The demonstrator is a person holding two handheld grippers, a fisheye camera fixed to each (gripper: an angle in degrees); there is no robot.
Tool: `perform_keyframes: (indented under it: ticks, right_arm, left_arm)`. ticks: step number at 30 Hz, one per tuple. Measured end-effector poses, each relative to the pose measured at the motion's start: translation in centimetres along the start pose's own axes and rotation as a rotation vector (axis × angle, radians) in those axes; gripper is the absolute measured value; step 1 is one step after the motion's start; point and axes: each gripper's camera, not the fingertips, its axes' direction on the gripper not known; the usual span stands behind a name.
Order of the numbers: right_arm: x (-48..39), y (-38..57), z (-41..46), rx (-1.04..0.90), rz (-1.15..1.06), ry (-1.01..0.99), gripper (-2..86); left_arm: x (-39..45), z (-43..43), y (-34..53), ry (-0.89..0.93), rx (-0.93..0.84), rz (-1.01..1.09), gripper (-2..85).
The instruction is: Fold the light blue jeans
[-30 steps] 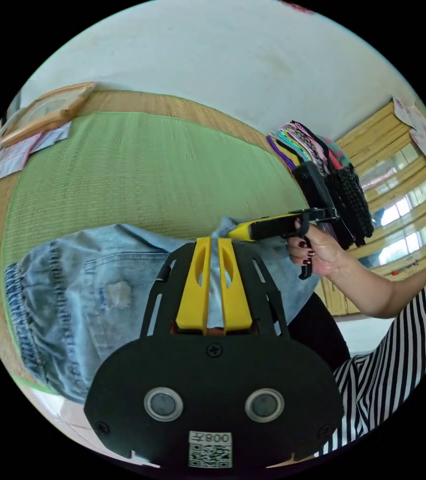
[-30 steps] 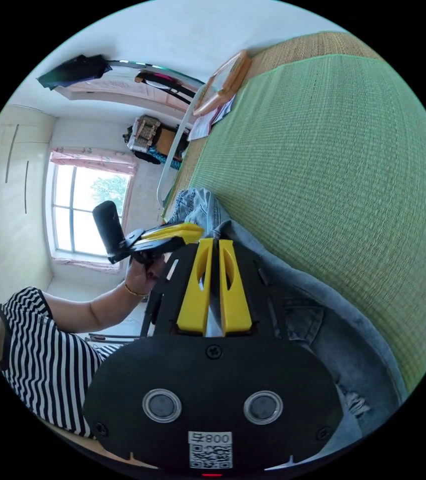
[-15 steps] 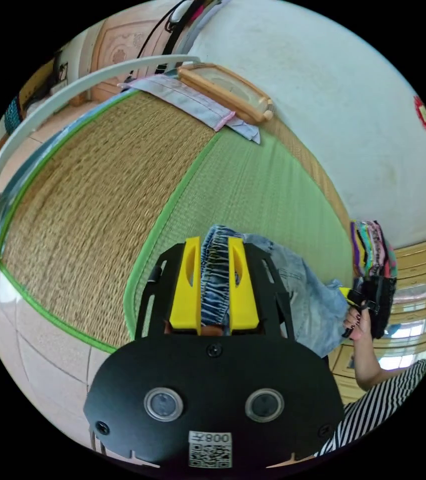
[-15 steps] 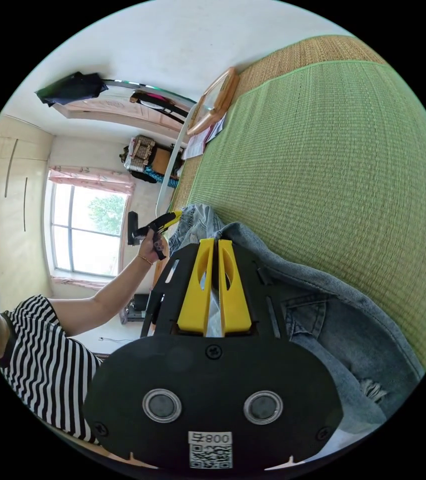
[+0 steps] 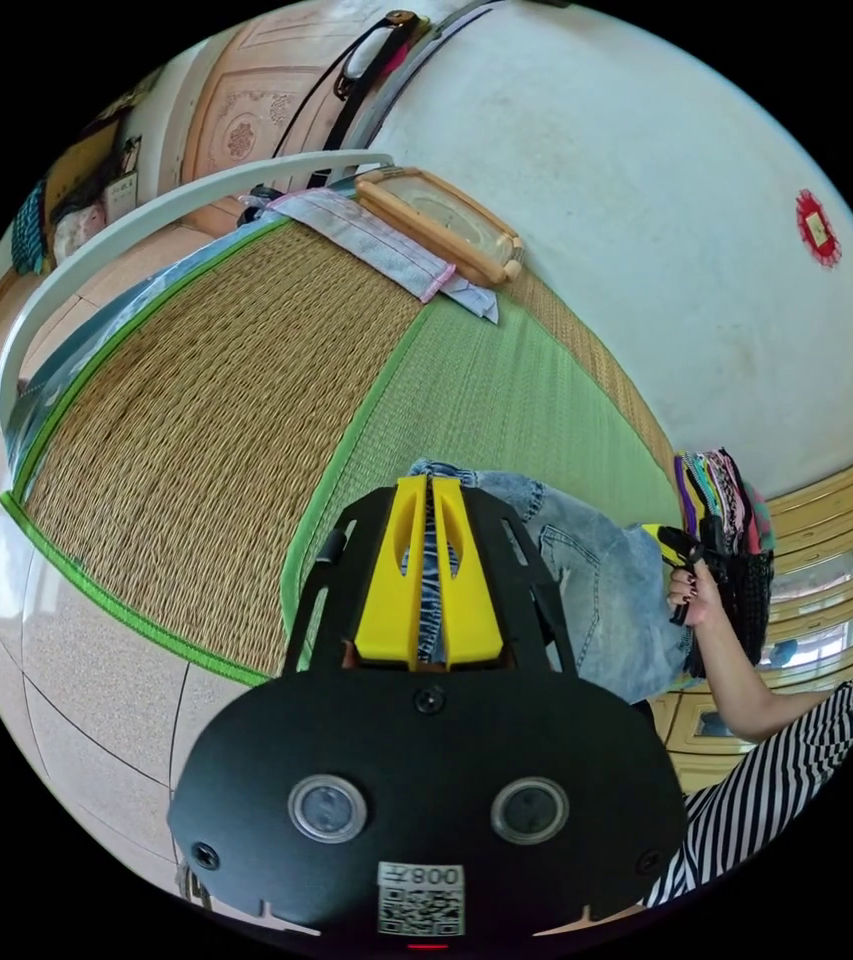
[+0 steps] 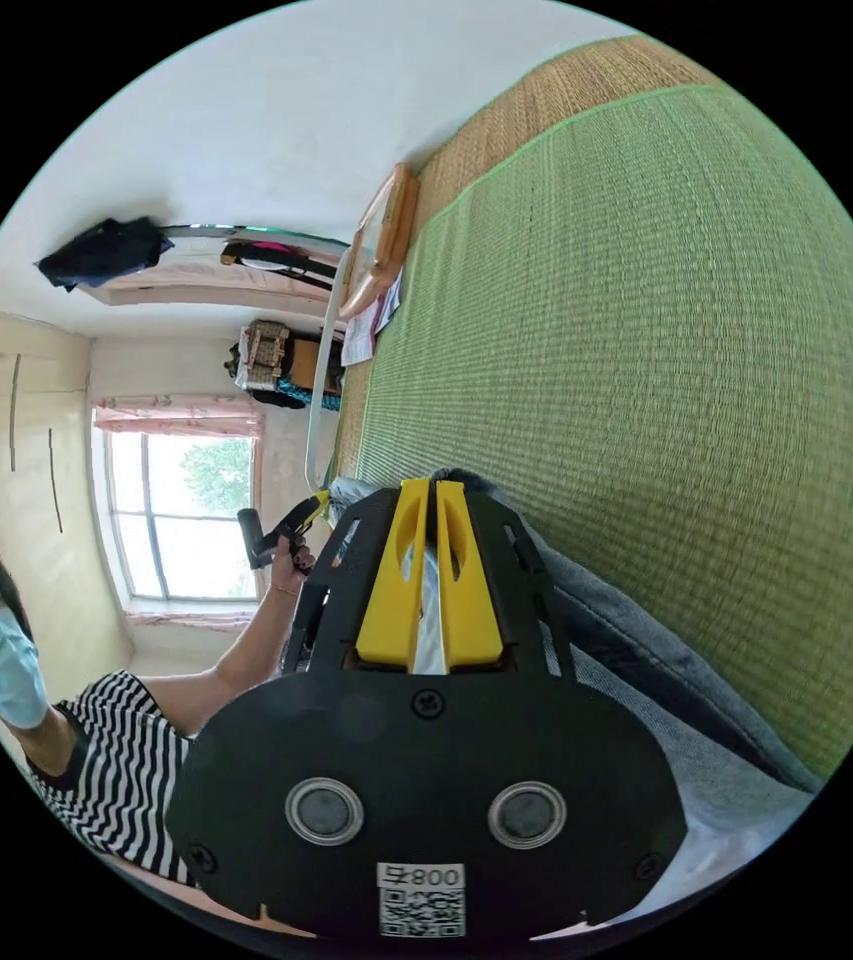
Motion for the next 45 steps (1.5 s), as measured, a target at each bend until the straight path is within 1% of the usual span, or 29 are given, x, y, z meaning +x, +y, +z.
perform_keyframes:
  ticks: [6,8,9,11,13,14,16,19,20,21,23,25,27,30,32,33,35,36,37,38,39,40,42,45]
  right_arm:
    - [1.5,-2.7,1.2,-0.084,0.022,0.026,0.8]
    - [1.5,-3.2,1.5,-0.118,0.012,0.041,0.9]
    - [1.6,-3.3,1.5,-0.126,0.011,0.038,0.9]
    - [1.8,-3.5,1.6,-0.141,0.006,0.024,1.0]
    - [2.2,-3.7,1.7,-0.152,0.012,0.013,1.0]
    - [2.3,-3.8,1.8,-0.159,0.014,0.008,1.0]
    - [2.2,-3.9,1.8,-0.175,0.007,0.006,1.0]
    - [1.8,-3.9,1.6,-0.199,-0.005,-0.004,0.9]
    - [1.7,-3.8,1.4,-0.204,-0.007,-0.007,0.8]
    - [1.7,-3.8,1.2,-0.204,-0.008,-0.008,0.8]
    - [1.4,-3.4,0.2,-0.18,-0.013,-0.013,0.4]
    - [1.3,-2.9,-0.8,-0.141,-0.016,-0.041,0.3]
    - [0.7,-1.9,-1.7,-0.109,-0.038,-0.059,0.2]
    - [-1.9,1.6,-2.2,-0.086,-0.13,0.028,0.1]
    - [-3.6,5.3,-1.6,-0.095,-0.19,0.162,0.1]
    - [-3.8,6.2,-1.3,-0.1,-0.195,0.207,0.1]
    - [-3.7,9.0,0.0,-0.103,-0.2,0.388,0.1]
    - [-3.5,9.5,0.4,-0.11,-0.196,0.425,0.1]
    - [-3.1,10.5,1.3,-0.119,-0.193,0.444,0.1]
    - [-3.2,11.3,1.5,-0.079,-0.199,0.445,0.1]
    - [-3.3,11.6,1.6,-0.074,-0.201,0.451,0.1]
    - [-3.7,12.1,1.9,-0.073,-0.212,0.47,0.1]
    - [-4.3,12.7,2.2,-0.088,-0.225,0.494,0.1]
    - [-5.5,14.4,1.5,-0.062,-0.269,0.56,0.1]
  left_arm:
    - [1.0,0.9,-0.7,-0.028,-0.015,-0.018,0.8]
    - [1.8,0.4,-0.7,-0.096,0.028,-0.03,0.6]
    - [3.0,0.0,-0.6,-0.129,0.072,0.002,0.5]
    - [5.5,0.0,-0.7,-0.109,0.096,0.083,0.4]
    - [9.9,1.9,-0.9,-0.005,0.039,0.229,0.3]
    - [11.1,2.7,-1.0,0.025,0.014,0.268,0.3]
    - [16.4,6.1,-1.3,0.142,-0.104,0.429,0.2]
    - [22.7,10.2,-1.5,0.217,-0.224,0.585,0.2]
    - [23.8,10.9,-1.6,0.219,-0.237,0.611,0.1]
    - [25.9,12.3,-1.7,0.221,-0.288,0.662,0.1]
    - [28.4,14.4,-1.8,0.163,-0.348,0.705,0.1]
    - [30.5,16.8,-1.7,0.051,-0.414,0.742,0.0]
    - [31.4,17.7,-1.7,0.025,-0.437,0.747,0.0]
    - [32.4,18.1,-1.9,0.057,-0.417,0.708,0.0]
    - [33.2,18.1,-2.1,0.065,-0.405,0.692,0.0]
    - [34.0,17.9,-2.1,0.071,-0.382,0.697,0.0]
    - [35.2,17.6,-2.3,0.099,-0.34,0.69,0.0]
    - [35.9,17.6,-2.5,0.099,-0.32,0.681,0.0]
    - [36.7,18.1,-2.6,0.065,-0.323,0.678,0.0]
    - [37.0,18.5,-2.7,0.035,-0.333,0.678,0.0]
    - [37.7,19.5,-2.6,-0.008,-0.373,0.701,0.0]
    - [38.3,19.7,-2.7,0.003,-0.356,0.708,0.0]
    - [39.2,20.0,-3.1,0.008,-0.378,0.686,0.0]
    - [41.1,19.7,-3.1,-0.016,-0.319,0.686,0.0]
